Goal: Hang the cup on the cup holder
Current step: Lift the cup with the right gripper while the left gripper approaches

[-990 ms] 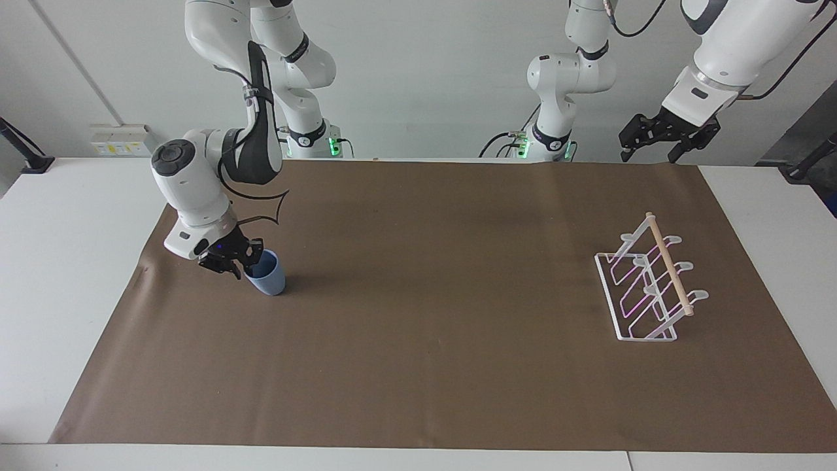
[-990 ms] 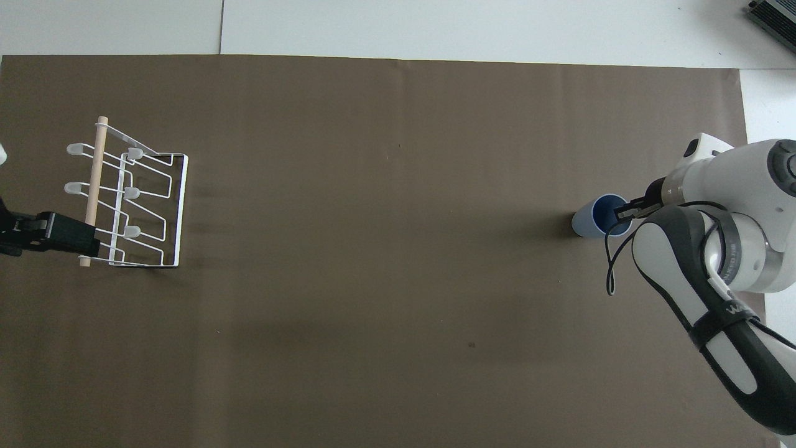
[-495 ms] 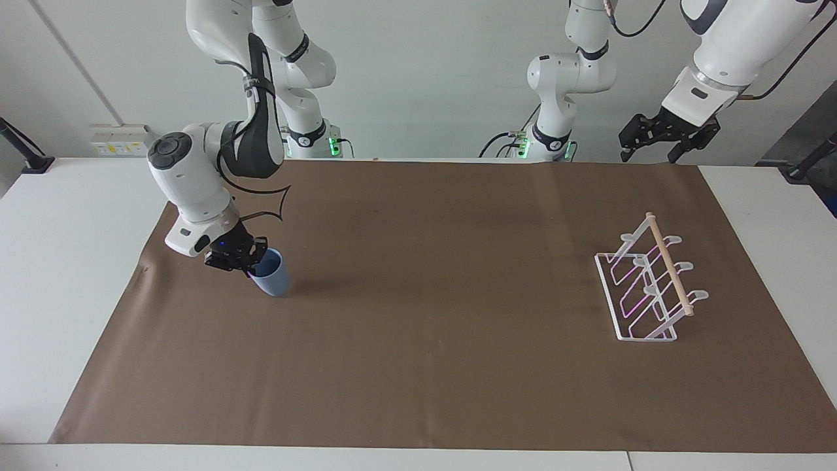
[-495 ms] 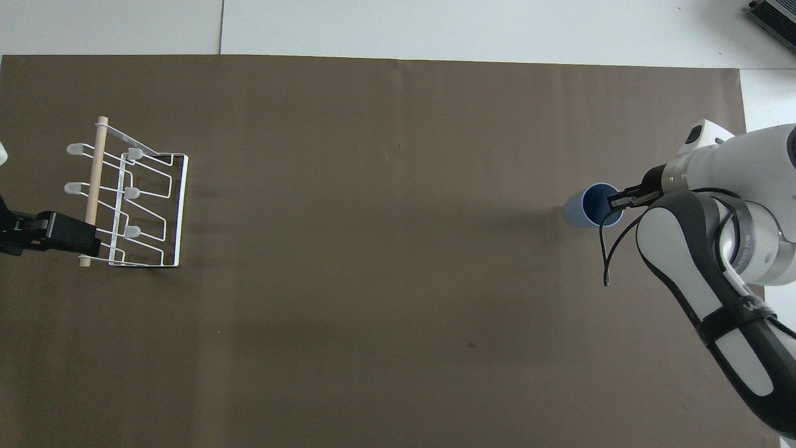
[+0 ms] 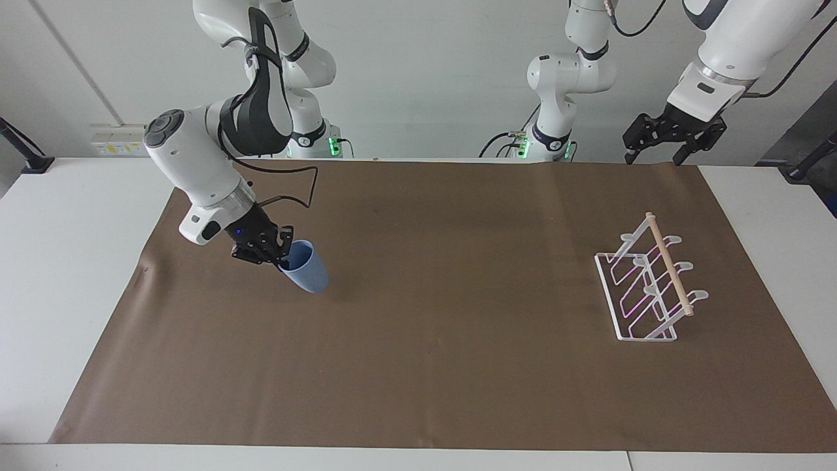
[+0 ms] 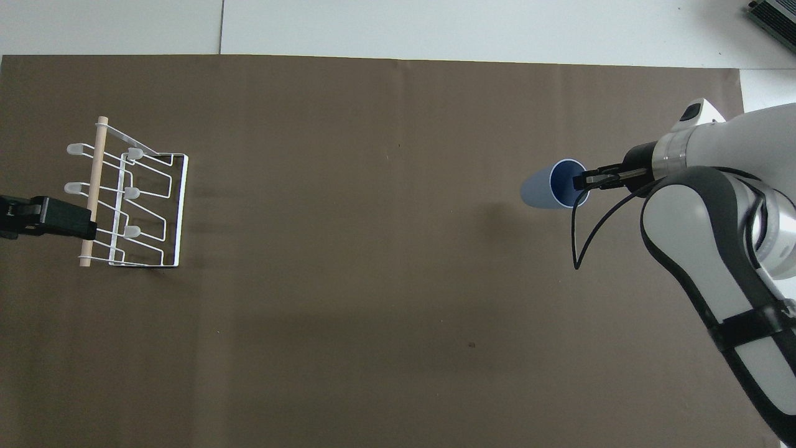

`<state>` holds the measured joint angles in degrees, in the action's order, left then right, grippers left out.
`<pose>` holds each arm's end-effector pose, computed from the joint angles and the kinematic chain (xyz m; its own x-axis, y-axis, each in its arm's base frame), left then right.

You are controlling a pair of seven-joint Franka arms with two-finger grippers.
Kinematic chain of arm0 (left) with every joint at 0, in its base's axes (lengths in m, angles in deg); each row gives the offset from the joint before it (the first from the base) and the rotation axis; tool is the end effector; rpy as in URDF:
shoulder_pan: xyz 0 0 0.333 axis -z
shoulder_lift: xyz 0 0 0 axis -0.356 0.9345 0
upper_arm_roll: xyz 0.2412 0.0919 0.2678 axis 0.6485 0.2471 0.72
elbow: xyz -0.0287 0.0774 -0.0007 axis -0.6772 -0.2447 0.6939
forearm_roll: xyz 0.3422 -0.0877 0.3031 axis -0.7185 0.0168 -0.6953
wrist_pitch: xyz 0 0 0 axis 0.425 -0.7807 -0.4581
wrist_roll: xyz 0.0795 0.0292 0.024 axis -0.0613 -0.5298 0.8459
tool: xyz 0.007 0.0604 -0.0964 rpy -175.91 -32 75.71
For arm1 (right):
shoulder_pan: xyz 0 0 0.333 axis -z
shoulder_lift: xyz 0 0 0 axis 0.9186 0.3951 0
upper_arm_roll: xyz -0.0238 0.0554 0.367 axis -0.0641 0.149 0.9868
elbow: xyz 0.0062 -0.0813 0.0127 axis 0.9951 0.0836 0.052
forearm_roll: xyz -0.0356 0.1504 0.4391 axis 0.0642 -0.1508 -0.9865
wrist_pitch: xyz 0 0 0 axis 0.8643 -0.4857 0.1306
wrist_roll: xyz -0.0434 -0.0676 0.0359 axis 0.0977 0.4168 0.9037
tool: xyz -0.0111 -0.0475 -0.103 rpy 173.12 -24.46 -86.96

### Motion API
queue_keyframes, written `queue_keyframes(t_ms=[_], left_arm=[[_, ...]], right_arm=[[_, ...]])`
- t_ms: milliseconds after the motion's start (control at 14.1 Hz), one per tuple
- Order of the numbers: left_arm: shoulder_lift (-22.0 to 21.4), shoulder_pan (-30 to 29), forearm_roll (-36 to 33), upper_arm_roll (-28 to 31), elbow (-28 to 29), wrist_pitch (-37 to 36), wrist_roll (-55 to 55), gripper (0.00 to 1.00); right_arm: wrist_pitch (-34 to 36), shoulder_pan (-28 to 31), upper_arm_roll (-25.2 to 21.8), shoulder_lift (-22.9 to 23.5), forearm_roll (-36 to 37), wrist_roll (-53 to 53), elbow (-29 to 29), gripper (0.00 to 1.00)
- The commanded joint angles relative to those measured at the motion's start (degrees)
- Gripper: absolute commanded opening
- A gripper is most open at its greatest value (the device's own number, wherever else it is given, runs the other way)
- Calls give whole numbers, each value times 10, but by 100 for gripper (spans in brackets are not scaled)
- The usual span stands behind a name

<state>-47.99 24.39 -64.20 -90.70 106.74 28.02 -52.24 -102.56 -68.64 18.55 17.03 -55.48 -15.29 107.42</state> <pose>0.5897 -0.0544 0.6990 0.9958 -0.0804 -0.0436 -0.0795 -0.9966 0.0207 0.6818 0.0400 0.4709 0.9775 0.1275 0.1680 0.1727 -0.9412 -0.2905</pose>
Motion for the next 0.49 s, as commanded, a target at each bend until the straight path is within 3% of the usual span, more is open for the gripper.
queue_keyframes(t_ms=[0,424], left_arm=[[4,10,-1,-3,13,46,-20,100],[-4,3,6,-3,16,-2,2,100]], right_arm=[[51,8,8,-15,-60,-1,-14,0],[168,7,14,-36,-242,2,-16,0]])
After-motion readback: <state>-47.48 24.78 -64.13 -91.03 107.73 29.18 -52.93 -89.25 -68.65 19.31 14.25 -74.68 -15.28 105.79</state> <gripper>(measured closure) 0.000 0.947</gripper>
